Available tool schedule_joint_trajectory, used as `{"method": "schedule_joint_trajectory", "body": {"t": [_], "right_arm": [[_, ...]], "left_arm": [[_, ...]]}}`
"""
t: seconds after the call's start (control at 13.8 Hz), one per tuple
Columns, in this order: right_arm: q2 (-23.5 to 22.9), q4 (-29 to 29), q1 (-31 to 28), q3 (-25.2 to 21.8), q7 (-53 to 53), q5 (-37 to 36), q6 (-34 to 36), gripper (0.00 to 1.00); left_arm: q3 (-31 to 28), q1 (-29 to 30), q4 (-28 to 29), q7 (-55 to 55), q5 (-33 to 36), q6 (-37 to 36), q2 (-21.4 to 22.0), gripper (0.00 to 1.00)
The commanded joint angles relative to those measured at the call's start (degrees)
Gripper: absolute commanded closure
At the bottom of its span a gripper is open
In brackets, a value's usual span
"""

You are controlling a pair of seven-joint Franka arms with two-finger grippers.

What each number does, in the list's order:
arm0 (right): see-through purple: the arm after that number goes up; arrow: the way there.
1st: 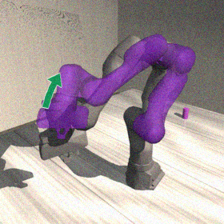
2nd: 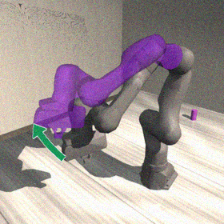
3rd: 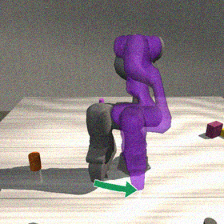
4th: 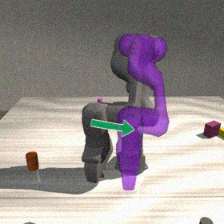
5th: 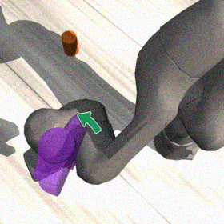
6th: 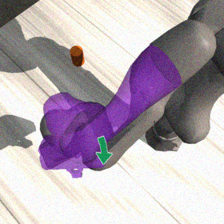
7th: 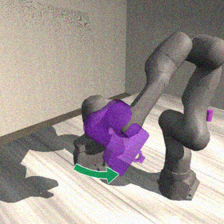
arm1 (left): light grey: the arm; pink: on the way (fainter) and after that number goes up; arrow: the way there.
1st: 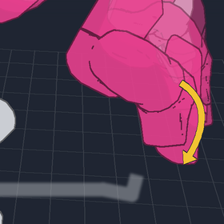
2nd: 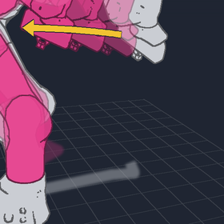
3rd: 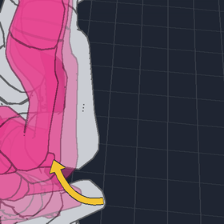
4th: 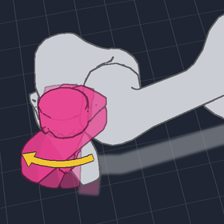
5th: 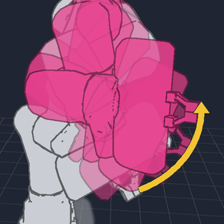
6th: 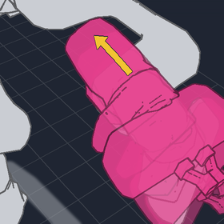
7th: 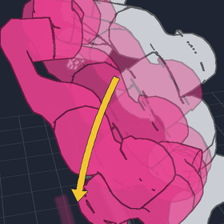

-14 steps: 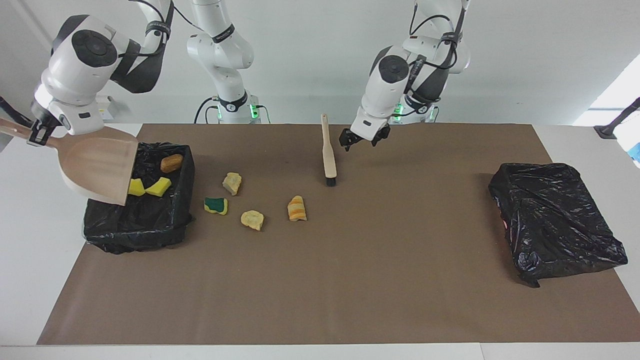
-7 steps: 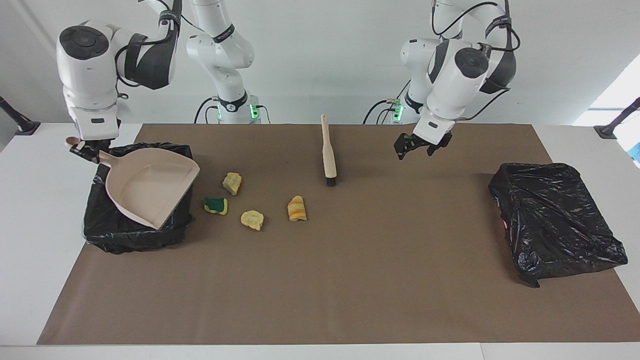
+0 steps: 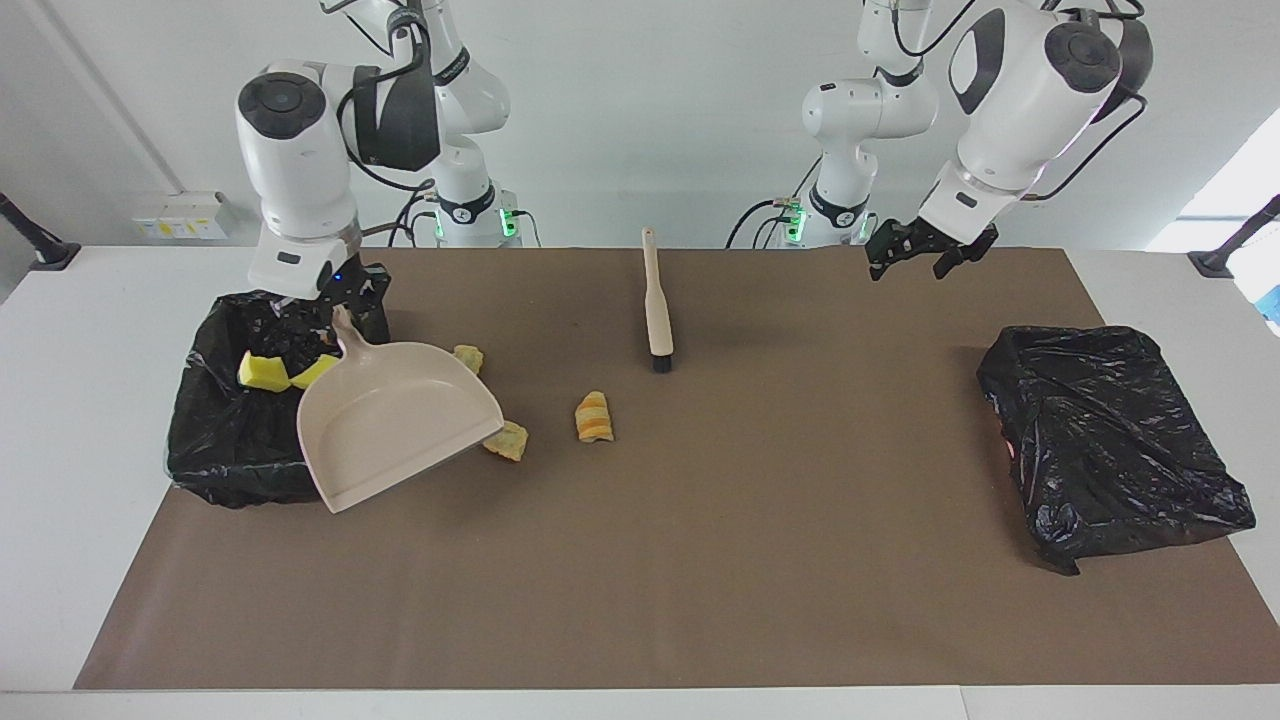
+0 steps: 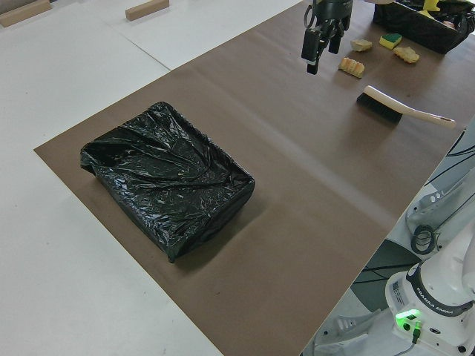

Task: Sweep and dump trash in bin
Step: 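Bring the empty dustpan back to the mat center with the right gripper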

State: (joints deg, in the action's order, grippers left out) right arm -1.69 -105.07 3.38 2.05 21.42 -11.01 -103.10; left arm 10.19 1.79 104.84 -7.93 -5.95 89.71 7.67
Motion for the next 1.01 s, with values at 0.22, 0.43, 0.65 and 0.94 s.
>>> {"method": "schedule_joint_trajectory", "body": {"t": [0.22, 0.43, 0.65, 0.94], "right_arm": [[-7.35, 1.97, 6.45, 0.24, -24.37, 10.20, -8.76, 1.00], [-13.40, 7.75, 13.21, 0.33, -32.28, 10.31, -9.40, 1.00], [-20.78, 15.12, 16.82, 0.59, -39.68, 10.31, -9.75, 1.00], [-32.55, 27.34, 22.27, 0.50, -51.72, 10.22, -11.24, 1.00]], "left_arm": [[-2.98, 1.63, -6.84, 3.27, 3.21, -4.63, -0.02, 0.00], [-3.24, 1.81, -7.98, 5.65, 5.68, -3.49, -1.24, 0.00], [-3.24, 1.72, -8.34, 5.56, 5.60, 1.14, -2.48, 0.00], [-3.24, 1.81, -10.69, 5.30, 5.43, 4.85, -6.60, 0.00]]}}
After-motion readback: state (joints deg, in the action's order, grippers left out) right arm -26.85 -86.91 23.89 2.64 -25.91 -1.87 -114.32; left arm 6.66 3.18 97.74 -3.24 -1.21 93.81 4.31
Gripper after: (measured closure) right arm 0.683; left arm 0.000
